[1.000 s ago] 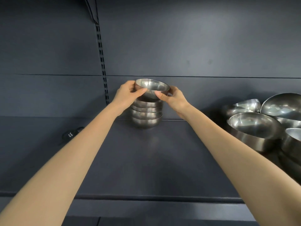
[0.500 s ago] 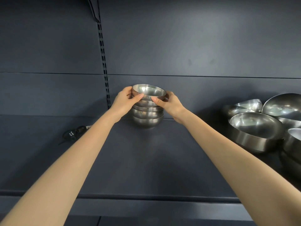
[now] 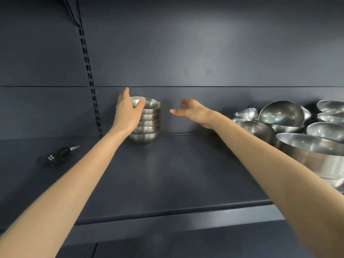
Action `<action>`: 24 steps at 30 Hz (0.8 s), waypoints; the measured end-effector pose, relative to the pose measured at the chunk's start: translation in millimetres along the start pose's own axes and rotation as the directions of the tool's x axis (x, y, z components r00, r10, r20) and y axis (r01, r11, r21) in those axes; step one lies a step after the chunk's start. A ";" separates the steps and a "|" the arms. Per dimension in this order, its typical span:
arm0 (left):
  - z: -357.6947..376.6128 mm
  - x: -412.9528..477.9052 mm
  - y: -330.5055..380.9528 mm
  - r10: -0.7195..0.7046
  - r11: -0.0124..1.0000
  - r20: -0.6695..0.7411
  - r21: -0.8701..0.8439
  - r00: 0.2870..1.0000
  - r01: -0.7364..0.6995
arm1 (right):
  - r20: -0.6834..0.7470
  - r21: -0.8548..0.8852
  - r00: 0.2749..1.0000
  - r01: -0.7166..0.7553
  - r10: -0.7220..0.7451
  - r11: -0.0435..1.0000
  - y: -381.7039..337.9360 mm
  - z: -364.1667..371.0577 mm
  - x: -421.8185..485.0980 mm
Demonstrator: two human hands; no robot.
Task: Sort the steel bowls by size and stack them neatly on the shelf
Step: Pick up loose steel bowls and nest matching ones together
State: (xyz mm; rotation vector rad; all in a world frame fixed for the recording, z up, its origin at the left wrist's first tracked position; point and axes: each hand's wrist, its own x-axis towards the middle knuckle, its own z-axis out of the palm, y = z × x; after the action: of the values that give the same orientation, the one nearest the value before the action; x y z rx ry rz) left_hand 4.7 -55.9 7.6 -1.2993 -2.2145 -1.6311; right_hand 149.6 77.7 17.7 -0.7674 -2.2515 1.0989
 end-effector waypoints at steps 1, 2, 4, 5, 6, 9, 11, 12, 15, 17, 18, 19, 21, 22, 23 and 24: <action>6.4 -5.6 10.1 0.043 0.999 0.005 -0.020 0.999 -0.043 | 0.002 -0.027 1.000 -0.007 0.007 1.000 1.7 -13.6 -5.1; 14.3 -11.4 20.6 0.082 0.996 0.024 -0.041 0.996 -0.081 | -0.006 -0.070 1.000 -0.020 0.019 0.997 3.4 -27.6 -10.9; 31.8 -21.8 40.3 0.141 0.988 0.124 -0.081 0.982 -0.131 | -0.048 -0.197 0.998 -0.053 0.044 0.979 7.1 -57.6 -24.4; 41.2 -26.6 49.4 0.157 0.985 0.201 -0.105 0.967 -0.138 | -0.068 -0.263 0.997 -0.059 0.043 0.963 9.1 -72.6 -31.8; 50.7 -30.7 57.5 0.168 0.983 0.284 -0.124 0.944 -0.138 | -0.085 -0.312 0.996 -0.063 0.038 0.948 12.4 -87.2 -38.7; 78.5 -43.6 74.7 0.134 0.990 0.509 -0.111 0.850 -0.089 | -0.140 -0.405 0.989 -0.100 0.046 0.909 26.4 -124.5 -57.9; 97.0 -51.0 79.7 0.104 0.993 0.596 -0.113 0.796 -0.045 | -0.198 -0.493 0.978 -0.156 0.064 0.856 38.5 -143.8 -67.9; 106.2 -54.0 80.9 0.091 0.994 0.619 -0.110 0.780 -0.029 | -0.227 -0.526 0.971 -0.191 0.079 0.829 44.6 -152.1 -72.7; 131.7 -59.1 84.2 0.044 0.994 0.661 -0.105 0.749 0.034 | -0.271 -0.596 0.955 -0.267 0.123 0.757 57.3 -167.6 -90.2; 144.9 -60.5 86.7 0.000 0.991 0.675 -0.099 0.738 0.090 | -0.270 -0.647 0.948 -0.308 0.168 0.698 64.2 -173.4 -98.6; 150.8 -61.0 87.3 -0.021 0.989 0.677 -0.094 0.735 0.114 | -0.273 -0.665 0.943 -0.328 0.190 0.671 67.1 -175.0 -100.9; 155.6 -61.0 87.5 -0.031 0.988 0.671 -0.092 0.740 0.126 | -0.278 -0.676 0.938 -0.345 0.208 0.651 69.9 -176.1 -101.8; 163.5 -60.8 88.3 -0.035 0.984 0.655 -0.108 0.754 0.139 | -0.292 -0.672 0.926 -0.376 0.239 0.638 72.3 -174.5 -101.8; 167.0 -60.1 88.2 -0.030 0.983 0.646 -0.118 0.762 0.139 | -0.296 -0.671 0.922 -0.387 0.251 0.633 72.6 -173.4 -100.6; 169.8 -58.8 87.6 -0.030 0.982 0.640 -0.124 0.768 0.141 | -0.305 -0.676 0.915 -0.403 0.263 0.617 71.6 -171.1 -99.1; 170.9 -58.4 87.8 -0.038 0.981 0.640 -0.121 0.768 0.149 | -0.312 -0.684 0.911 -0.413 0.270 0.602 70.0 -168.4 -98.3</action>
State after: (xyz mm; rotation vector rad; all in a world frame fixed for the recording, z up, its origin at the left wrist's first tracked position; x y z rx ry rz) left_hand 166.3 56.8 -30.7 -2.0817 -2.5646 -1.5966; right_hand 348.1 135.5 31.6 -1.6177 -2.4250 0.1486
